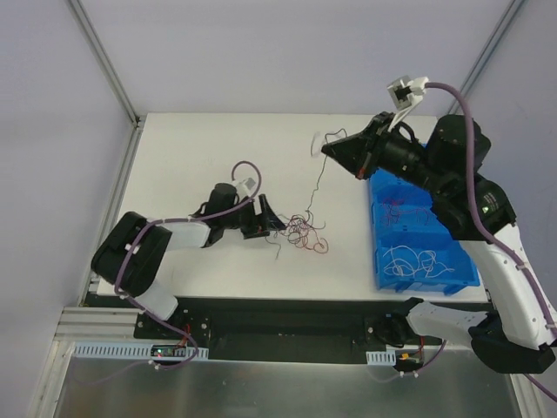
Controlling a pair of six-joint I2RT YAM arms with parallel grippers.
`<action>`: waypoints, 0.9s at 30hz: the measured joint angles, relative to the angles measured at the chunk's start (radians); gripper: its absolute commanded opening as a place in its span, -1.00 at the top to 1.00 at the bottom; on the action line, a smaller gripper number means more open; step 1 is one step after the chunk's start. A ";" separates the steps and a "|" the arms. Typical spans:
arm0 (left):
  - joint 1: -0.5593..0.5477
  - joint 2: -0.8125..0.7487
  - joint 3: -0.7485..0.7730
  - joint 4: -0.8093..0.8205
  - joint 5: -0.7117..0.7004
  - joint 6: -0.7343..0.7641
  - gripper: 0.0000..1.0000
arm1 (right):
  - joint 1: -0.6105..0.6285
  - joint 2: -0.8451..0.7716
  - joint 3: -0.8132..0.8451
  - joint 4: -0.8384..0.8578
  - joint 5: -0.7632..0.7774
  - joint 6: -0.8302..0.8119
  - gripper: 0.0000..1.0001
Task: Untangle the cables
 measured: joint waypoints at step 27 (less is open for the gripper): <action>-0.182 -0.650 0.206 -0.026 0.160 0.266 -0.97 | 0.000 -0.040 -0.121 0.111 -0.016 0.039 0.99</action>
